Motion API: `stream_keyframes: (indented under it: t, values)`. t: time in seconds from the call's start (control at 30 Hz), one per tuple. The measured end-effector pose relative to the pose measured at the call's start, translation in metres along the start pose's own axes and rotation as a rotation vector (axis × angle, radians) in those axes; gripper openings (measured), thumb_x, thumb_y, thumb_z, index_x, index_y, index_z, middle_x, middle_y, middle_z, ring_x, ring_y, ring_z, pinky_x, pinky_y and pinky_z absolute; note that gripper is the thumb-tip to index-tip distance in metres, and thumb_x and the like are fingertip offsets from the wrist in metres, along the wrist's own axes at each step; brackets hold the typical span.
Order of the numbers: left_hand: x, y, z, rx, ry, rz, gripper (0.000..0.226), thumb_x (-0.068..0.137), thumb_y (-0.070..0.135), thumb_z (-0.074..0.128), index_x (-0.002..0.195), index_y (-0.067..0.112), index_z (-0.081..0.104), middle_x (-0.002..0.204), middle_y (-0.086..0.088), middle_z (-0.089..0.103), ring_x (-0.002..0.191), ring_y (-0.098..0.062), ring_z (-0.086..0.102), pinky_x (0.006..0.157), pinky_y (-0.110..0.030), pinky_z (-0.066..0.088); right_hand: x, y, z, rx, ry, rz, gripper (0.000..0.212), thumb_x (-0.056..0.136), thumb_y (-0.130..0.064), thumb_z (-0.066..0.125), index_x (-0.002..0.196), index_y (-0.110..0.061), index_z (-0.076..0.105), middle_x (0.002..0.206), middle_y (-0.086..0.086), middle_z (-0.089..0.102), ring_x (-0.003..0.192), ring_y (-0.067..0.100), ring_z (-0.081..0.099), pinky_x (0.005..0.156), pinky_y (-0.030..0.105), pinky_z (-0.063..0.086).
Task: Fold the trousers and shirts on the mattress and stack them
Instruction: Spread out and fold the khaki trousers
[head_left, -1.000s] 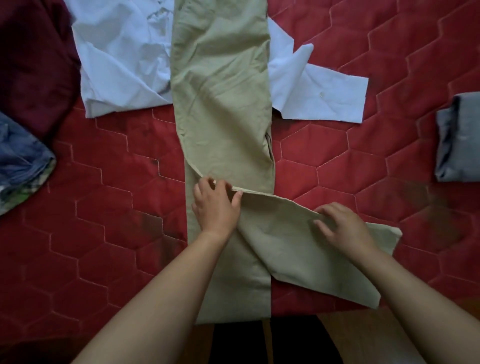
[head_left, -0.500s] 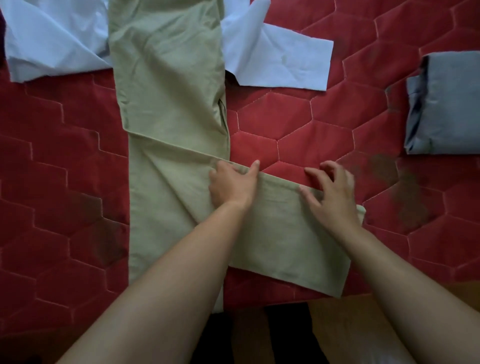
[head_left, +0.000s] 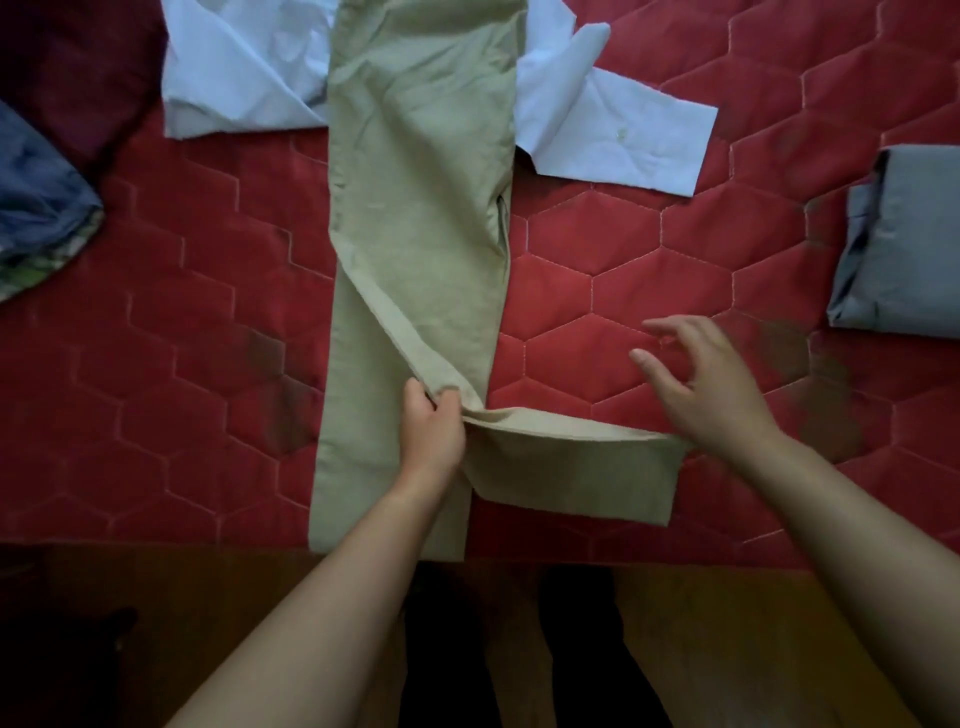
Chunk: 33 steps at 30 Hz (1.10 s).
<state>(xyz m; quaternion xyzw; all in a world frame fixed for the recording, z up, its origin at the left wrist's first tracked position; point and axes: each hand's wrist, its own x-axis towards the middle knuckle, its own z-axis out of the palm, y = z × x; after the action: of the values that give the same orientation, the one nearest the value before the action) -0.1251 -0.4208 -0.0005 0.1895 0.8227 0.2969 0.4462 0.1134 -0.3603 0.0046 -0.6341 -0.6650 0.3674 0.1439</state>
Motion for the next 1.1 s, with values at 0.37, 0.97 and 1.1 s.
stream_keyframes:
  t: [0.37,0.97,1.1]
  values:
    - [0.041,-0.090,-0.150,0.284,-0.005,0.010,0.021,0.093,0.010,0.047,0.112,0.016,0.054,0.102,-0.001,0.059,0.082,-0.013,0.054,0.060,-0.018,0.041,-0.055,-0.093,0.121,0.028,-0.143,-0.039,0.038,0.085,-0.033,0.065,0.119,-0.019,0.058,0.108,-0.003,0.054,0.099,0.009,0.051,0.090,0.024,0.041]
    - [0.055,-0.055,-0.106,0.464,-0.399,0.543,0.034,0.088,0.012,0.051,0.121,0.020,0.058,0.113,-0.001,0.065,0.105,-0.019,0.059,0.088,-0.030,0.045,-0.093,-0.066,0.143,-0.032,0.107,0.233,0.051,0.086,-0.034,0.064,0.131,-0.013,0.050,0.129,0.006,0.047,0.105,0.016,0.052,0.092,0.022,0.039]
    - [0.019,-0.067,-0.148,0.214,-0.478,0.441,0.033,0.083,0.002,0.047,0.086,0.030,0.063,0.078,0.015,0.068,0.074,-0.002,0.061,0.066,-0.022,0.047,-0.105,-0.081,0.114,0.022,0.183,0.174,0.048,0.085,-0.037,0.064,0.127,-0.016,0.053,0.121,0.002,0.050,0.104,0.014,0.052,0.091,0.024,0.040]
